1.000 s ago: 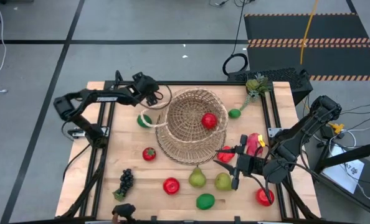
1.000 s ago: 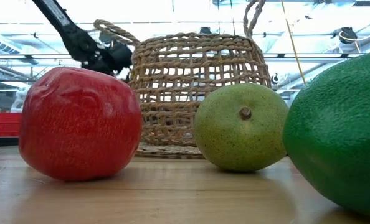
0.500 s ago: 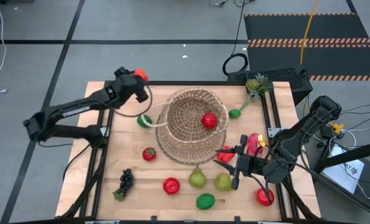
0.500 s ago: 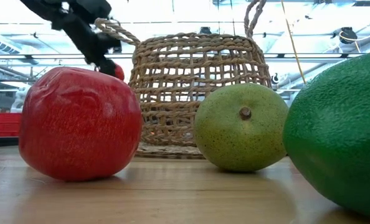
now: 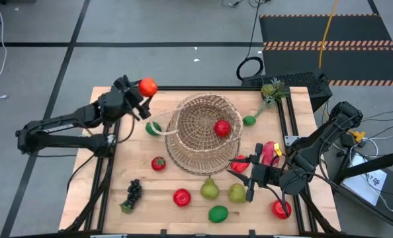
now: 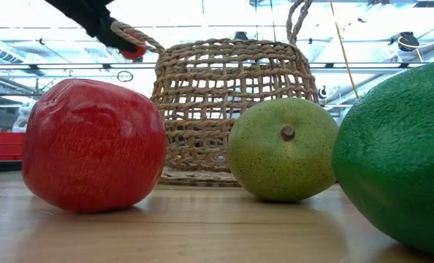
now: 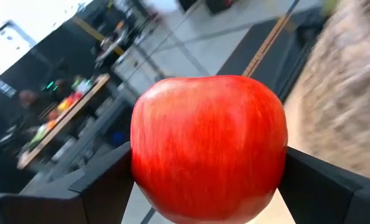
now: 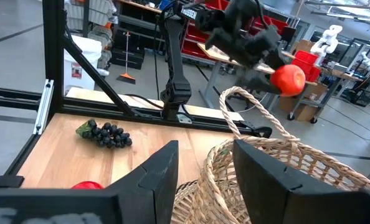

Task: Build produce basket
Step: Put the top orange apple into the basket

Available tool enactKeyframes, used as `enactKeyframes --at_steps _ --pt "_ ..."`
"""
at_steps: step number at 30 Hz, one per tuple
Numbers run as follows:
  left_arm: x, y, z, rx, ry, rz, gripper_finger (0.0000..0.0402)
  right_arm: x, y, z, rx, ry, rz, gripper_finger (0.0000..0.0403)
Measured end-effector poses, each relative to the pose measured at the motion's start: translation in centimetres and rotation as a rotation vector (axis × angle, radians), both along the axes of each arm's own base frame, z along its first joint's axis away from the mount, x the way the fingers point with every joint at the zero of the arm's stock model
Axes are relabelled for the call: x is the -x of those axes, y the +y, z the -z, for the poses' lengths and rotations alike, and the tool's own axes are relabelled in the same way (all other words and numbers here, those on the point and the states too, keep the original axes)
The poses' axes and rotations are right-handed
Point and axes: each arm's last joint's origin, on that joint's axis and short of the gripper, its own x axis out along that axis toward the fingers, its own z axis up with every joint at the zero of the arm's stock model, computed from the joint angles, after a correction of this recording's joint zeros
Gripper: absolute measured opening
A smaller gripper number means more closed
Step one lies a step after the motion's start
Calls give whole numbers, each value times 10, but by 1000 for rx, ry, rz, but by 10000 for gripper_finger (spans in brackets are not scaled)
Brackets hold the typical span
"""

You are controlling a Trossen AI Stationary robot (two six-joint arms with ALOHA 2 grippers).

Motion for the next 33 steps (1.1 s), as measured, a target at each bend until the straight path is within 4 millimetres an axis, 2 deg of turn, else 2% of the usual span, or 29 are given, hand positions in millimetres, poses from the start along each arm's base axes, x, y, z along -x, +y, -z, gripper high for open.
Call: enactKeyframes --at_steps 8,16,33 --pt "-1 -32 -5 -52 8 208 340 0 0 0 0 0 1 148" --pt "-5 -50 -12 -227 75 361 352 0 0 0 1 0 1 148" --pt "-6 -61 -15 -585 349 488 353 0 0 0 5 1 1 148"
